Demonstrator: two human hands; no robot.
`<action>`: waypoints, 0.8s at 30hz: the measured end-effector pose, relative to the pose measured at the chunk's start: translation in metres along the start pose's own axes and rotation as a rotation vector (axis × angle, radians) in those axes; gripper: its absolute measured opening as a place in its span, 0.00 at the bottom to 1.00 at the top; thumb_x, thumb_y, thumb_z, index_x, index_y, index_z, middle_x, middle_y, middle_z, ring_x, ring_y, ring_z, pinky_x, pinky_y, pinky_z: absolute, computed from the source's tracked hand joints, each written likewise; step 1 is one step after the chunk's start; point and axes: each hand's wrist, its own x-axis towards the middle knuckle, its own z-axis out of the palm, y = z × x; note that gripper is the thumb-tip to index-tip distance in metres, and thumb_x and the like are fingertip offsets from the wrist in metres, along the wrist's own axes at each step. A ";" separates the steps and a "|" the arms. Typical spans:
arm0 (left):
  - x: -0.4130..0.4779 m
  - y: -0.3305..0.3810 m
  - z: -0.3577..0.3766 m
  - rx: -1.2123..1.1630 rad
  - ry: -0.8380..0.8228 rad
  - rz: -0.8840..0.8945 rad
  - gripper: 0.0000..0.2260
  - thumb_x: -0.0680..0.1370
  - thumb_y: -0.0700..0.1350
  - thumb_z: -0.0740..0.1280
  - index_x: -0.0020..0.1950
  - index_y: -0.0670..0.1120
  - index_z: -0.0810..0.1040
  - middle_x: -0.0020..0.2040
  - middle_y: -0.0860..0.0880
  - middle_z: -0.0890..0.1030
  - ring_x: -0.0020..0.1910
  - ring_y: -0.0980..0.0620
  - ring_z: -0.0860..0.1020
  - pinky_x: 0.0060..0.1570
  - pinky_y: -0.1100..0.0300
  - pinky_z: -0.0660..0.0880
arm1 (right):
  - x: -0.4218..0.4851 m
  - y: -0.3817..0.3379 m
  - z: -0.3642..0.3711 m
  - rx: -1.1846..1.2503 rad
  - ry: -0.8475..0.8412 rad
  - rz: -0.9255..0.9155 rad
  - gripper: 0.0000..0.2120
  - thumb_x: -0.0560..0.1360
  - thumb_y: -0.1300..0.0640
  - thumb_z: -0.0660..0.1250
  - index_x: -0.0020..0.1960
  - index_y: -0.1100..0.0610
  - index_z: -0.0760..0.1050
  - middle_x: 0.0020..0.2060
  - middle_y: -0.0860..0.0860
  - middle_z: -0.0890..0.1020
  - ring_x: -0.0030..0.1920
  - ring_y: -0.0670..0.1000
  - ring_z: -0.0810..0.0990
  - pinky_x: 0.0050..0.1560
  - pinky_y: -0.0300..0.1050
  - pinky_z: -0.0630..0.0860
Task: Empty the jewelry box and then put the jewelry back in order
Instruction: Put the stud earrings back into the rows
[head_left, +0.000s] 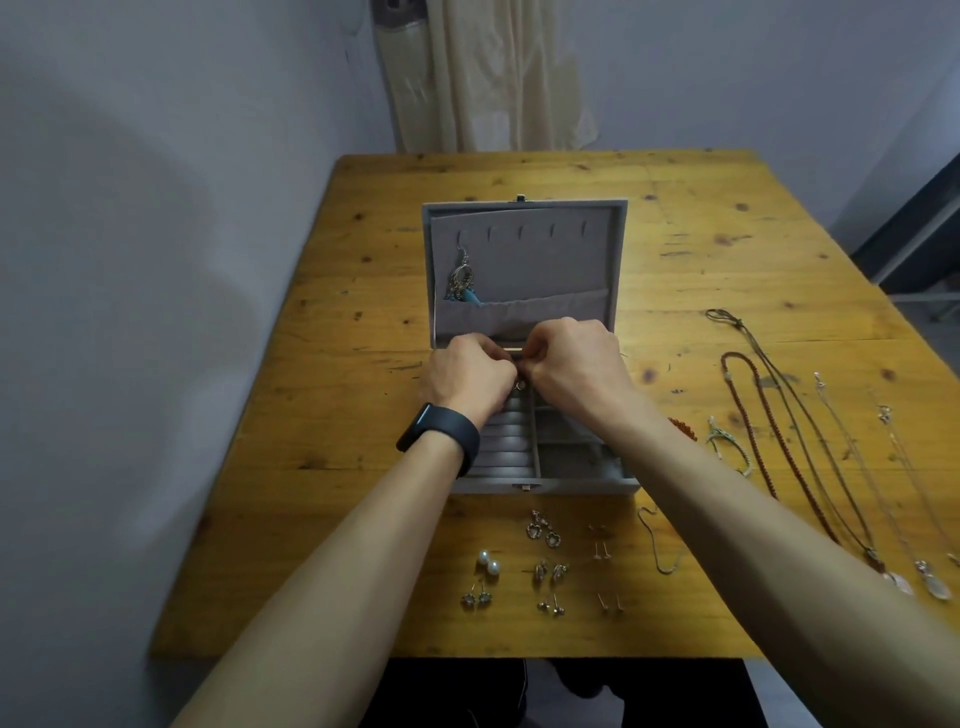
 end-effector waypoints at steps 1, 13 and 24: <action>0.000 -0.001 0.001 -0.001 0.018 -0.002 0.05 0.67 0.52 0.69 0.42 0.57 0.76 0.40 0.52 0.83 0.37 0.45 0.83 0.43 0.52 0.82 | -0.001 0.000 0.000 0.002 0.009 -0.001 0.09 0.71 0.47 0.71 0.48 0.49 0.82 0.44 0.53 0.85 0.47 0.59 0.82 0.48 0.51 0.80; -0.002 -0.001 -0.012 0.020 -0.037 0.000 0.15 0.71 0.60 0.74 0.40 0.53 0.73 0.45 0.49 0.84 0.45 0.46 0.82 0.46 0.54 0.80 | -0.018 0.003 -0.002 0.047 0.062 -0.081 0.09 0.77 0.52 0.68 0.55 0.52 0.82 0.47 0.53 0.86 0.49 0.58 0.83 0.51 0.55 0.80; -0.068 -0.010 -0.045 -0.165 -0.076 0.278 0.07 0.79 0.51 0.67 0.56 0.53 0.78 0.53 0.56 0.81 0.51 0.58 0.79 0.48 0.63 0.76 | -0.086 0.001 -0.042 0.158 0.136 -0.180 0.09 0.78 0.53 0.68 0.56 0.52 0.82 0.48 0.48 0.84 0.44 0.48 0.80 0.45 0.44 0.78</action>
